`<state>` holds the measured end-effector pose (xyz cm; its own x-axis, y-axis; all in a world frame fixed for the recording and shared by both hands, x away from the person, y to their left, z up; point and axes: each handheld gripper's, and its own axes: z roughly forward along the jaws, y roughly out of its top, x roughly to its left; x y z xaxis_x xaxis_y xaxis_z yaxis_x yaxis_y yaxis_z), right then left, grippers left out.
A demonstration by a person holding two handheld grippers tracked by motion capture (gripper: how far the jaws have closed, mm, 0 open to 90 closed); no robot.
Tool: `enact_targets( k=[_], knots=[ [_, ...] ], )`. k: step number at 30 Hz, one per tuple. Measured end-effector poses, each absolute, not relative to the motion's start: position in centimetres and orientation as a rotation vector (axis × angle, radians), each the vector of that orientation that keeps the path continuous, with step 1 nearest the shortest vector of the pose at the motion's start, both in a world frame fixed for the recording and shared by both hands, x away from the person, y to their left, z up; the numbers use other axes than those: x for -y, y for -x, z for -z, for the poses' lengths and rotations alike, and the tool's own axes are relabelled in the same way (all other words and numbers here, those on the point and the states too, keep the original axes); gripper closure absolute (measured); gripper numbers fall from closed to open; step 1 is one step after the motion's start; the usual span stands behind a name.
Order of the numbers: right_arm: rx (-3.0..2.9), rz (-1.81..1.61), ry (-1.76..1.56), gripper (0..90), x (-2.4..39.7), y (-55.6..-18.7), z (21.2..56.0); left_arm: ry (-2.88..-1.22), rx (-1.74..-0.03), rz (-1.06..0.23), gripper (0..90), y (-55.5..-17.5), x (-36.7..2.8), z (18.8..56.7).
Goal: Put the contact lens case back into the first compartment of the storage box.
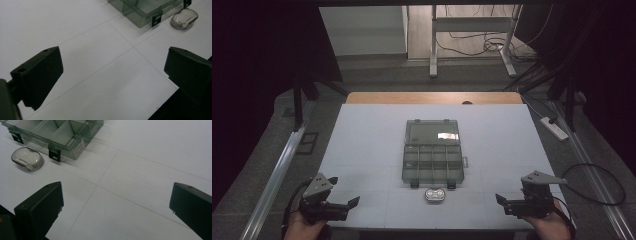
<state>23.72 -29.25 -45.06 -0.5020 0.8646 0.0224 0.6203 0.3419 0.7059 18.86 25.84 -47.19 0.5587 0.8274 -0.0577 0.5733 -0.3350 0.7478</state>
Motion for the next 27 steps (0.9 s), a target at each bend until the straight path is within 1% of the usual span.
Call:
enact_targets(
  k=[27],
  knots=[
    [-2.328, -0.918, -1.263, 0.1, 28.69, -23.92, 45.20, -2.032, -1.131, -0.422, 3.0, -18.87, -26.01, 47.24]
  ],
)
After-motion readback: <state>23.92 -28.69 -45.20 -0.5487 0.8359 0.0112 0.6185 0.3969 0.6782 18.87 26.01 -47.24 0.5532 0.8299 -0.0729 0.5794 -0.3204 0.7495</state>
